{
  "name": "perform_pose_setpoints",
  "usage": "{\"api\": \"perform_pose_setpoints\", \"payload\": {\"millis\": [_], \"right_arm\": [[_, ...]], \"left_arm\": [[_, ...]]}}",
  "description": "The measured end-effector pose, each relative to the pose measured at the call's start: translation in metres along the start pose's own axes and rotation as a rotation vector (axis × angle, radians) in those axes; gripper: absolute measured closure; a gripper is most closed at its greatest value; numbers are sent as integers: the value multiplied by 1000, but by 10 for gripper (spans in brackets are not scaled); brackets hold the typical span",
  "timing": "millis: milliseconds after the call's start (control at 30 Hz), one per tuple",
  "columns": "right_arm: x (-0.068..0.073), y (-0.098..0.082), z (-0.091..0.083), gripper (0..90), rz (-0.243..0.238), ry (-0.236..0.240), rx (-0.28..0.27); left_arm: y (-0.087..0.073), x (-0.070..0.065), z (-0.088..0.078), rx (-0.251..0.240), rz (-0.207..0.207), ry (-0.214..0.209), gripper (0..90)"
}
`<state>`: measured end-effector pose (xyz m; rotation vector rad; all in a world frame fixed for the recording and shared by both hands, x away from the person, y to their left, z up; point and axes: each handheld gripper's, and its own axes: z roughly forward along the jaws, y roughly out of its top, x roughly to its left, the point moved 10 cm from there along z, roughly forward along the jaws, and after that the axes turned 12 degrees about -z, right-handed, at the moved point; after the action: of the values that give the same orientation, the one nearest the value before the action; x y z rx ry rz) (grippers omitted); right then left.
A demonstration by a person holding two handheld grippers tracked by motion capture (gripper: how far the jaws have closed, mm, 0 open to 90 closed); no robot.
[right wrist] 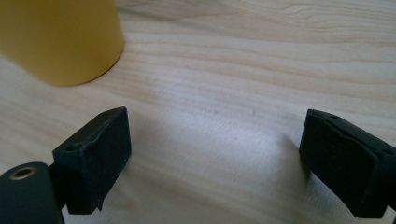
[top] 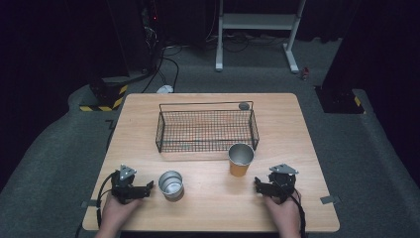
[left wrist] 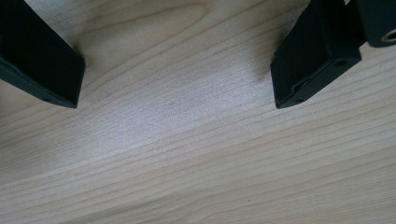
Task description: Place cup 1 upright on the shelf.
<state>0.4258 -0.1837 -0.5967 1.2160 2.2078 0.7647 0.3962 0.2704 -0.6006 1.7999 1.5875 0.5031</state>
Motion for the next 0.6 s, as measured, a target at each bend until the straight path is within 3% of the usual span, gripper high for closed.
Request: {"api": "perform_pose_setpoints", "payload": {"millis": [167,300,600], "right_arm": [[1,-2,-2,90,-14,6,-3],[3,-4,-4,91,8,-1,-1],[3,-4,-4,91,7,-1,0]], "left_arm": [[0,0,0,1,5,-1,37],[0,-2,1,1,5,-10,39],[1,-2,1,0,7,-11,39]]}}
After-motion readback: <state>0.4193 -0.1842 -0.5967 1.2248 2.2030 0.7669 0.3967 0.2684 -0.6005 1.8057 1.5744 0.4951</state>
